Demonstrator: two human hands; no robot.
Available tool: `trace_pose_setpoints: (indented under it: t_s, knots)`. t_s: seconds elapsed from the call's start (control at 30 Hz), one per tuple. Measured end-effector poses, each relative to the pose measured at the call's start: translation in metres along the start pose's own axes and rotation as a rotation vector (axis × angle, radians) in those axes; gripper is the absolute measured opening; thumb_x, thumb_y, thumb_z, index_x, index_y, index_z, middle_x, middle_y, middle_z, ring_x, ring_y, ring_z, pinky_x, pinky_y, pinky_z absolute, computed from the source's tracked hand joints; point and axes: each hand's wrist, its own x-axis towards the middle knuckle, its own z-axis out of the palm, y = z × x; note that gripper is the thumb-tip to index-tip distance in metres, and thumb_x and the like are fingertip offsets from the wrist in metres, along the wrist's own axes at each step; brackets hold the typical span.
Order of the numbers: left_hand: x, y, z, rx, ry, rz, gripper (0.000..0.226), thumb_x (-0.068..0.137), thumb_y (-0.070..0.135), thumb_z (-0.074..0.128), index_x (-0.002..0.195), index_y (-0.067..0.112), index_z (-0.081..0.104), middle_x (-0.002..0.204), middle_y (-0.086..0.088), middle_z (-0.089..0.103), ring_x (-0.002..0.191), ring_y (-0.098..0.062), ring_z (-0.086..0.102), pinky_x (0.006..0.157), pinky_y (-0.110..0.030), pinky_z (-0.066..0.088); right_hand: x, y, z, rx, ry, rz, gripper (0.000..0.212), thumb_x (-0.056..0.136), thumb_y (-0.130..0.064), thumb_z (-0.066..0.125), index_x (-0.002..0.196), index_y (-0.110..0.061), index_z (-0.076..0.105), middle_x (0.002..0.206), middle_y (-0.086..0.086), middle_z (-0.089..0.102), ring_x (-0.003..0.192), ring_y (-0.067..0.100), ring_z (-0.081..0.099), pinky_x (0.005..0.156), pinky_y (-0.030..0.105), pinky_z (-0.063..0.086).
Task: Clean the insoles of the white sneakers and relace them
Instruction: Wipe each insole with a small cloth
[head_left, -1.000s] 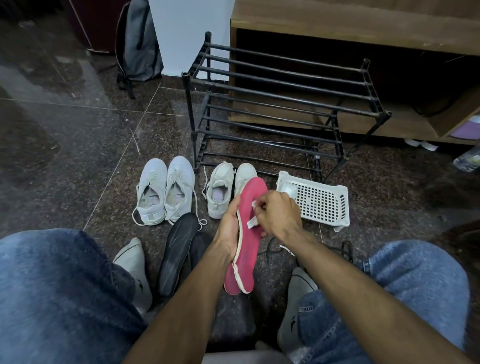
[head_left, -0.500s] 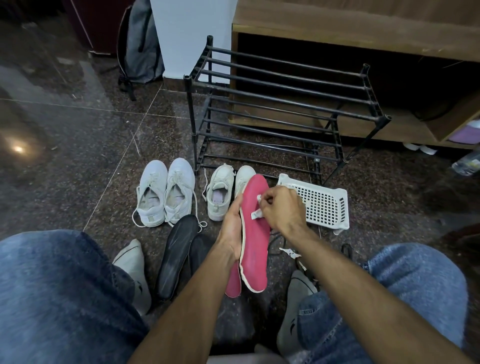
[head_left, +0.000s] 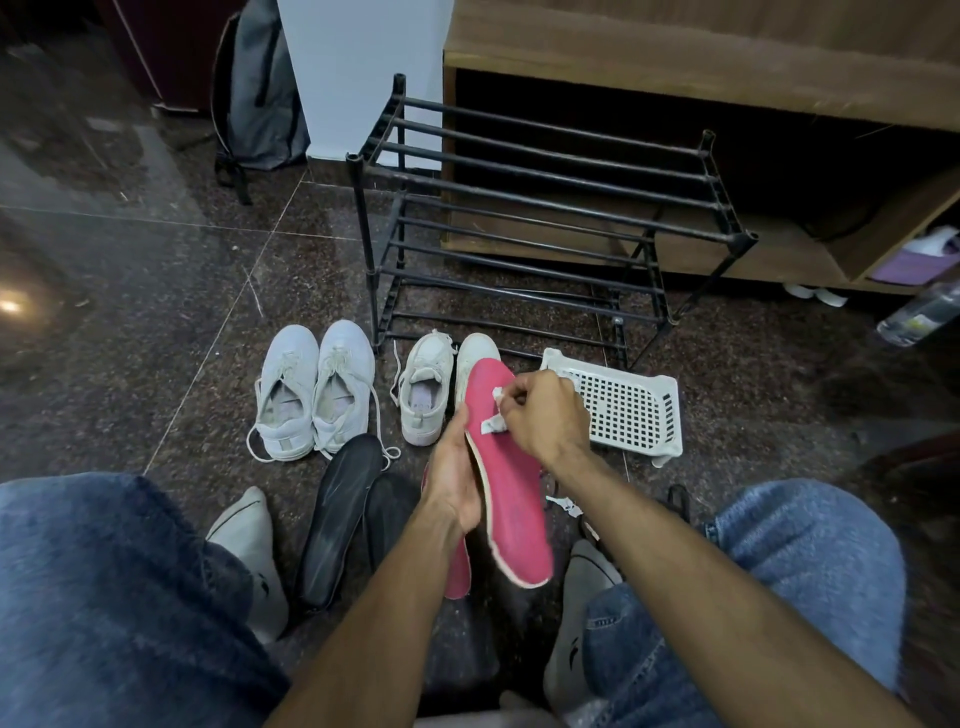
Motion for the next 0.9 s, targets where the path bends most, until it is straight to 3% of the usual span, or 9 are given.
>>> trace_pose_setpoints:
  t_s: [0.07,0.17,0.37,0.5,0.63,0.7,0.9]
  knots:
    - [0.004,0.004,-0.005,-0.025,0.033,-0.004,0.057,0.094,0.052,0.044,0.121,0.006,0.064,0.094,-0.015,0.072,0.082,-0.028,0.069,0.076,-0.039,0.054,-0.013,0.003,0.003,-0.034,-0.108,-0.033,0.01,0.088,-0.026,0.066,0.088,-0.022,0.076,0.092,-0.005,0.074,0.082,0.017,0.068,0.069,0.026,0.052]
    - [0.007,0.011,-0.011,-0.036,0.068,0.024,0.058,0.096,0.051,0.044,0.116,0.001,0.064,0.096,-0.018,0.072,0.083,-0.03,0.07,0.077,-0.041,0.053,-0.031,0.015,0.011,-0.003,-0.222,-0.071,0.011,0.086,-0.024,0.067,0.079,-0.025,0.076,0.089,-0.011,0.074,0.078,0.01,0.067,0.073,0.03,0.057]
    - [0.004,0.01,-0.006,-0.029,0.064,0.01,0.056,0.097,0.051,0.041,0.118,0.005,0.065,0.094,-0.014,0.073,0.081,-0.026,0.069,0.077,-0.039,0.055,-0.016,0.011,0.01,0.068,0.045,-0.064,0.01,0.089,-0.029,0.066,0.086,-0.025,0.074,0.094,-0.011,0.07,0.072,0.007,0.058,0.057,0.02,0.036]
    - [-0.001,0.006,-0.006,-0.001,0.062,0.013,0.052,0.099,0.048,0.041,0.116,0.006,0.066,0.087,-0.013,0.073,0.073,-0.024,0.071,0.064,-0.033,0.057,-0.009,0.003,0.009,0.07,0.087,-0.036,0.009,0.089,-0.029,0.066,0.088,-0.024,0.074,0.09,-0.008,0.072,0.076,0.013,0.064,0.064,0.025,0.047]
    - [0.003,0.009,-0.013,-0.01,0.115,0.038,0.057,0.096,0.049,0.046,0.121,0.0,0.063,0.097,-0.017,0.072,0.084,-0.03,0.069,0.077,-0.041,0.055,-0.03,0.011,0.019,0.009,-0.126,-0.093,0.009,0.088,-0.025,0.066,0.086,-0.025,0.075,0.099,-0.01,0.073,0.082,0.012,0.067,0.076,0.031,0.056]
    - [0.004,0.013,-0.016,-0.008,0.123,0.037,0.057,0.097,0.048,0.045,0.119,-0.001,0.063,0.099,-0.02,0.071,0.086,-0.032,0.068,0.078,-0.042,0.054,-0.039,0.019,0.021,-0.006,-0.2,-0.125,0.01,0.086,-0.024,0.066,0.084,-0.027,0.076,0.102,-0.014,0.072,0.084,0.008,0.066,0.076,0.027,0.054]
    - [0.0,0.006,-0.009,0.042,0.104,-0.017,0.055,0.095,0.048,0.049,0.124,0.004,0.064,0.097,-0.016,0.071,0.083,-0.028,0.068,0.077,-0.04,0.054,-0.014,0.017,0.009,-0.004,0.072,-0.15,0.013,0.091,-0.03,0.064,0.095,-0.023,0.075,0.1,-0.008,0.067,0.08,0.013,0.061,0.069,0.026,0.047]
